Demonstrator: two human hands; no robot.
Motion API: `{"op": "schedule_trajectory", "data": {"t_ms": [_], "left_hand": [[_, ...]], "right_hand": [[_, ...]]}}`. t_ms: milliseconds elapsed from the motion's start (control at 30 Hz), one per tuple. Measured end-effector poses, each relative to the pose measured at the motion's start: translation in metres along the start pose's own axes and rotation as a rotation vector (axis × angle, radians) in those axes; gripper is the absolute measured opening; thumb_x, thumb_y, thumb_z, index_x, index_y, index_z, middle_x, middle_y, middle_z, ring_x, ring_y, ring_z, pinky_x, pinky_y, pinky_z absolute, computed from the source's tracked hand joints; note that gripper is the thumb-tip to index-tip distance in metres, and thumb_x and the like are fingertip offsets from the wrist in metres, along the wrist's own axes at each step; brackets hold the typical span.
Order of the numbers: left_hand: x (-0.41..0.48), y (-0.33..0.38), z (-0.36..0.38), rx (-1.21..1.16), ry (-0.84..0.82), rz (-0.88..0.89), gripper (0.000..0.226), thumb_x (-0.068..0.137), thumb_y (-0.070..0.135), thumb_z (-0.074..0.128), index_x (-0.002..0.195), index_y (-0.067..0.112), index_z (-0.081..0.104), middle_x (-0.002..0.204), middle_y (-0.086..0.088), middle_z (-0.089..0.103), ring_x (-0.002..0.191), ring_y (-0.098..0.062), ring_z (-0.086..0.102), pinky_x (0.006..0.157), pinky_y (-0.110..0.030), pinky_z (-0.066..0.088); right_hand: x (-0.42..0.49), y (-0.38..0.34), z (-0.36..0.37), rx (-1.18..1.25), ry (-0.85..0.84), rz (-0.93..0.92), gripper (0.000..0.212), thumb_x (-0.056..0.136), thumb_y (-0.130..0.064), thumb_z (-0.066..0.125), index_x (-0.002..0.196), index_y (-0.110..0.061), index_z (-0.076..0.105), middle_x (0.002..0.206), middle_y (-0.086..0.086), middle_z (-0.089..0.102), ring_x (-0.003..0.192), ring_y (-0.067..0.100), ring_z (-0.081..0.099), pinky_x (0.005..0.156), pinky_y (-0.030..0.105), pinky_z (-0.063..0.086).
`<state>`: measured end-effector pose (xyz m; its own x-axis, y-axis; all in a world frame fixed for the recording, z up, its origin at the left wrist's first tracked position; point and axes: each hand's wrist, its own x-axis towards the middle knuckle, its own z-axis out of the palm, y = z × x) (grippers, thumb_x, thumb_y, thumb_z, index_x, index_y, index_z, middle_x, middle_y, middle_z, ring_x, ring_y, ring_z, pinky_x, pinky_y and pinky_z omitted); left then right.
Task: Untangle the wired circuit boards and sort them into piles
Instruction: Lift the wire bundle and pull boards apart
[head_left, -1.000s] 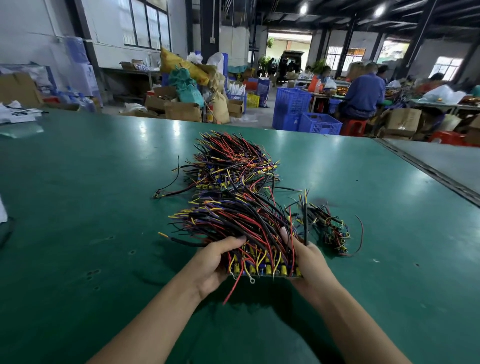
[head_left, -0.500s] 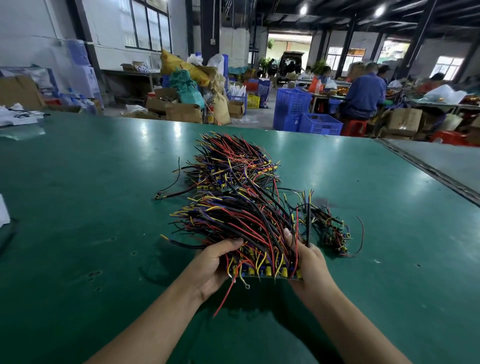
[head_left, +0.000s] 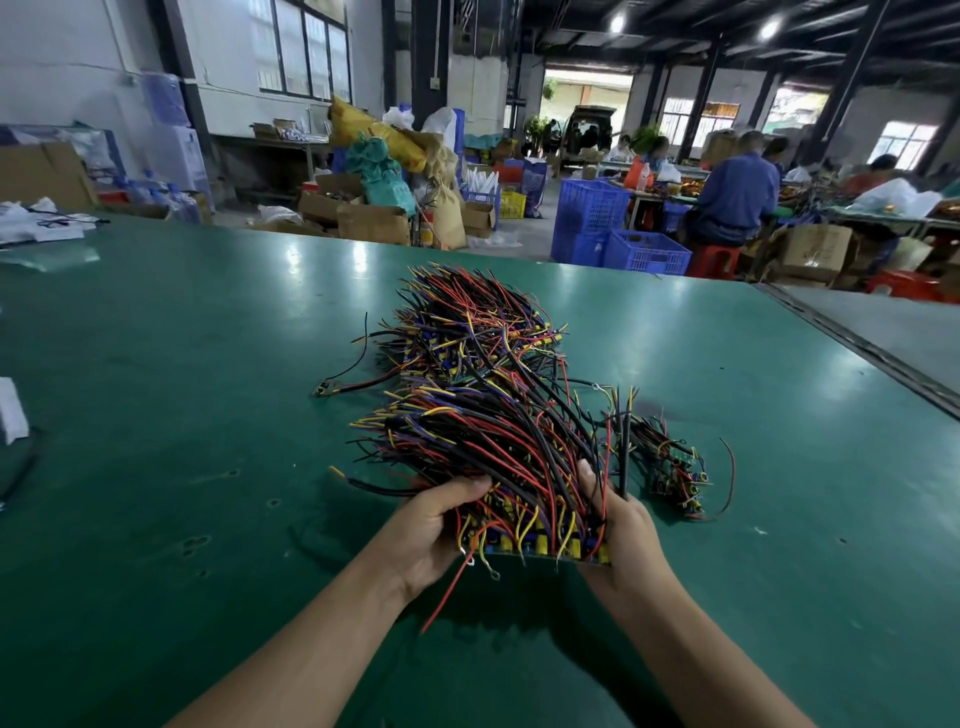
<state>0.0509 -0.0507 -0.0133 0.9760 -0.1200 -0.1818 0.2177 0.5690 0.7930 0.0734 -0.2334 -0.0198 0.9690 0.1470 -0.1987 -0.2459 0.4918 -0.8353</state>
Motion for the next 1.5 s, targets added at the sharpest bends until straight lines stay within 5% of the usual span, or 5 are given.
{"op": "schedule_trajectory", "data": {"t_ms": [633,767,867,1200,1500], "left_hand": [[0.002,-0.002,-0.001,-0.131,-0.087,0.033,0.016,0.072,0.002,0.067,0.086,0.003,0.076,0.089,-0.013,0.073,0.08,-0.026,0.072,0.069,-0.033,0.059],[-0.002,-0.005,0.012,-0.172,-0.058,0.034,0.02,0.072,0.004,0.057,0.079,0.003,0.075,0.08,-0.014,0.072,0.067,-0.023,0.072,0.06,-0.028,0.059],[-0.003,-0.006,0.013,-0.153,-0.003,0.061,0.019,0.076,0.002,0.055,0.081,0.002,0.073,0.086,-0.017,0.069,0.074,-0.025,0.07,0.078,-0.035,0.058],[0.001,-0.003,0.011,-0.113,0.036,0.03,0.016,0.066,0.008,0.061,0.063,0.009,0.077,0.07,-0.006,0.073,0.061,-0.017,0.07,0.053,-0.023,0.055],[-0.001,0.003,0.007,-0.061,0.118,0.073,0.014,0.063,0.008,0.065,0.071,0.011,0.077,0.073,-0.005,0.073,0.061,-0.016,0.07,0.048,-0.023,0.054]], "right_hand": [[-0.008,-0.006,0.006,0.051,-0.032,-0.006,0.049,0.077,-0.032,0.066,0.114,0.0,0.069,0.112,0.021,0.07,0.094,0.031,0.071,0.069,0.039,0.06],[-0.009,-0.005,0.012,0.19,-0.121,0.004,0.03,0.084,-0.025,0.055,0.089,-0.009,0.08,0.094,0.013,0.076,0.085,0.025,0.074,0.063,0.034,0.06],[-0.008,-0.006,0.014,0.194,-0.143,-0.039,0.032,0.088,-0.025,0.052,0.081,-0.012,0.081,0.088,0.009,0.076,0.083,0.021,0.074,0.062,0.03,0.059],[-0.006,-0.012,0.012,0.095,0.056,-0.066,0.064,0.079,-0.035,0.065,0.128,0.005,0.055,0.118,0.022,0.065,0.106,0.035,0.065,0.076,0.042,0.056],[-0.005,-0.011,0.009,0.116,-0.004,-0.088,0.056,0.068,-0.036,0.07,0.115,-0.006,0.066,0.086,0.005,0.072,0.07,0.018,0.069,0.052,0.029,0.054]]}}
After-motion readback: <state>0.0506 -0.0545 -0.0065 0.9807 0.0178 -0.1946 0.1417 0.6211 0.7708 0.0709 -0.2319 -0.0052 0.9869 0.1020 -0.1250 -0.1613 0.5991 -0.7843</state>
